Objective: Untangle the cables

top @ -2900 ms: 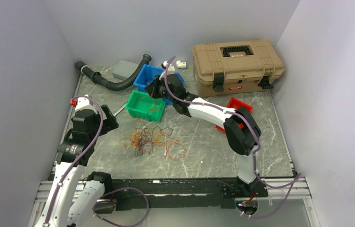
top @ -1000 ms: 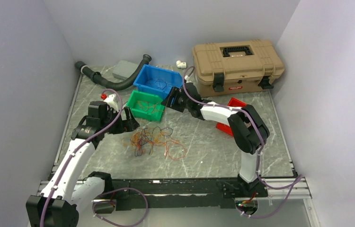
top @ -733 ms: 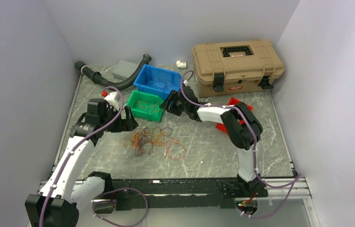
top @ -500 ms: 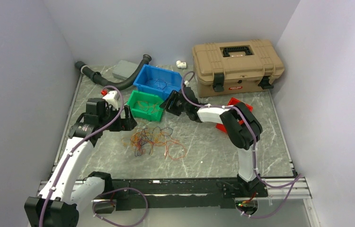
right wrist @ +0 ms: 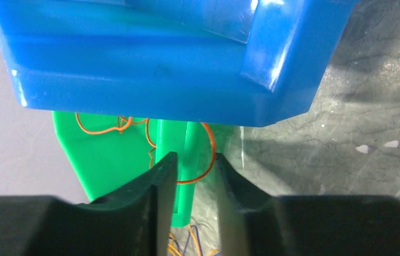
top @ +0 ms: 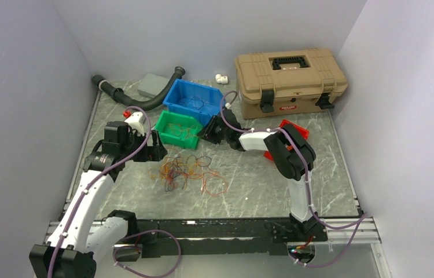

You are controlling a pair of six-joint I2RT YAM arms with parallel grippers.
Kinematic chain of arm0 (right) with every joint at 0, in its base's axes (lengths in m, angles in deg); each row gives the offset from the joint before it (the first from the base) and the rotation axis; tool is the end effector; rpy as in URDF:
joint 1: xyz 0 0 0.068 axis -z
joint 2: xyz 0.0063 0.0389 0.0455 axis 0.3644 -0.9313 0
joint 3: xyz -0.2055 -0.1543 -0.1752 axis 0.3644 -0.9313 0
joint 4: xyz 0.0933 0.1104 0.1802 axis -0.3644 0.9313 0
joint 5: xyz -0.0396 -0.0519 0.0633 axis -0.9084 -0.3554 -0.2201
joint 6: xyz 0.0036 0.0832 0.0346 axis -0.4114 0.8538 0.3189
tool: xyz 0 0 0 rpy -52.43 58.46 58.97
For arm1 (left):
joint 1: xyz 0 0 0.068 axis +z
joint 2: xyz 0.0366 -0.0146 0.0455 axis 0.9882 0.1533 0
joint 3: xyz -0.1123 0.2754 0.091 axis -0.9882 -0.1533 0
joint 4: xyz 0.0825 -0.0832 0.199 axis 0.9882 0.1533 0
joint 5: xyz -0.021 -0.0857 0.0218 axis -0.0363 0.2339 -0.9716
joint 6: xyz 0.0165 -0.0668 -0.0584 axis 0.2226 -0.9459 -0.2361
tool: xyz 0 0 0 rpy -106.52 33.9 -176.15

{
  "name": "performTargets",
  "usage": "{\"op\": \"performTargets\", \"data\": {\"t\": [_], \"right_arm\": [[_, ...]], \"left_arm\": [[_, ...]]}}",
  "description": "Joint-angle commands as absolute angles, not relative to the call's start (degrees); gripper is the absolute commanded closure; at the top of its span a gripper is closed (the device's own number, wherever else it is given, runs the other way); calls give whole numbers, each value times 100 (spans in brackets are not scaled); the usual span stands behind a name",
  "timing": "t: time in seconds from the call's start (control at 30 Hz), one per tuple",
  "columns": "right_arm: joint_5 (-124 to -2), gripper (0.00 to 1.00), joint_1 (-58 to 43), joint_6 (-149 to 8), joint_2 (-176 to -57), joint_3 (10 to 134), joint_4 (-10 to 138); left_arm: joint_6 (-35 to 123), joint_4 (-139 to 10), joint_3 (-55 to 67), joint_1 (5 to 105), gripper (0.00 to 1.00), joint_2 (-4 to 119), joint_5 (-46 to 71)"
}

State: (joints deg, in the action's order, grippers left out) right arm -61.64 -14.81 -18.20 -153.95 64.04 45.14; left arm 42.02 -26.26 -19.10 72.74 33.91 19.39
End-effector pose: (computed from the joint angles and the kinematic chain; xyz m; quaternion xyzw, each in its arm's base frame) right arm 0.3763 0.2913 0.1707 0.1367 0.8633 0.4033 0.2709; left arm 0.1574 -0.0445 0.2959 0.0113 0.9017 -0.1978 0.3843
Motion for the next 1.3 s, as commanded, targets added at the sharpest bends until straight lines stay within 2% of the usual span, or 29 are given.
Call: {"op": "performTargets", "data": {"t": [0.0, 0.1, 0.17, 0.5, 0.7, 0.73, 0.8, 0.9, 1.1, 1.2, 1.27], "right_arm": [[-6225, 75, -1465, -1720, -15315, 6486, 4180], [-6402, 91, -1496, -1851, -15175, 6476, 4281], [-6635, 95, -1562, -2099, -15046, 6562, 4521], [-7921, 99, -2215, -3446, -14904, 7545, 5832], [-7718, 99, -2275, -3778, -15462, 8328, 6163], [-7610, 96, -2274, -3823, -15568, 8461, 6203], [-7517, 78, -2276, -3917, -15756, 8773, 6342], [-7495, 61, -2282, -4041, -15707, 8833, 6500], [-7555, 43, -2278, -4328, -14811, 8123, 6427], [-7539, 27, -2273, -4434, -14321, 7576, 6406], [-7510, 21, -2260, -4459, -14088, 7299, 6406]], "left_arm": [[4349, -2768, -1897, 7272, 1, 3318, 1873], [4341, -2763, -1891, 7266, 1, 3309, 1864], [4340, -2775, -1899, 7270, 1, 3300, 1869], [4339, -2772, -1900, 7266, 1, 3279, 1843], [4359, -2784, -1900, 7266, 1, 3302, 1863], [4364, -2778, -1910, 7266, 0, 3319, 1867], [4368, -2787, -1917, 7266, 1, 3352, 1883], [4379, -2746, -1924, 7268, 1, 3461, 1893], [4364, -2661, -1896, 7267, 1, 3924, 2126], [4414, -2582, -1851, 7266, 1, 4241, 2294], [4425, -2542, -1818, 7266, 2, 4439, 2406]]}}
